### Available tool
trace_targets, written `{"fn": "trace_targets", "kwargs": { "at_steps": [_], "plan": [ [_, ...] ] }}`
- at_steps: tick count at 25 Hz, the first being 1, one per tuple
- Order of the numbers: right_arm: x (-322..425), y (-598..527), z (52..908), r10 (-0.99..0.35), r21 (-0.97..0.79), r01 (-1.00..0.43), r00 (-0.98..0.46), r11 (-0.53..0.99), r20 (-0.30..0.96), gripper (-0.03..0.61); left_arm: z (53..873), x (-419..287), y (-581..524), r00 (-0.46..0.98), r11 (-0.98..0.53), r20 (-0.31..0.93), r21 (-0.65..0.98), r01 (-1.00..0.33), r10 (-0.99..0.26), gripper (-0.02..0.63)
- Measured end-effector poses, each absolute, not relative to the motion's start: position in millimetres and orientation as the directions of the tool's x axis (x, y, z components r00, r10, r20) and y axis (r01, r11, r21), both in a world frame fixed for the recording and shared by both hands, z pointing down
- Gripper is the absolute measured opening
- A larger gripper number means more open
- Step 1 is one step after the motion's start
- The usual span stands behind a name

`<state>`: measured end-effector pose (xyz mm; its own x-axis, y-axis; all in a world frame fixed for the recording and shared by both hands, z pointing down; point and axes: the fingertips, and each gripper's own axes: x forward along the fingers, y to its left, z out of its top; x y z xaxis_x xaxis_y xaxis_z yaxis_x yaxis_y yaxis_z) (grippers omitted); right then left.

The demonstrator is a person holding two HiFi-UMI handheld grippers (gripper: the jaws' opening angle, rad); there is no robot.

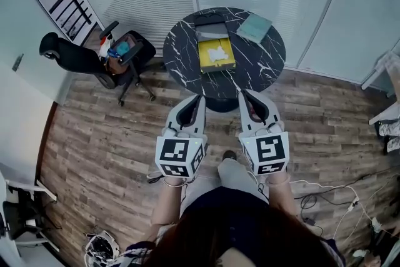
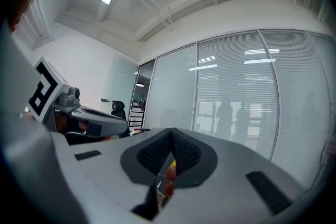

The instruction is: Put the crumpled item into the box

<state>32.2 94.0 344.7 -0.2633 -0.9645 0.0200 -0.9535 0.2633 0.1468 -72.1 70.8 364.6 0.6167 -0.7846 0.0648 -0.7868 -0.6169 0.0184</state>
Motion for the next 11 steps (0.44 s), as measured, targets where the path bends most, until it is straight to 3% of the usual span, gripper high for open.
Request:
{"fn": "trace_targets", "kwargs": {
  "at_steps": [11],
  "plan": [
    [32.3,117.2,345.4,-0.966,0.141,-0.956,-0.259,0.258,0.007,0.023,371.6,-68.7,93.5,0.630,-0.630,0.071,0.020,-0.776,-0.773,0.028]
  ]
}}
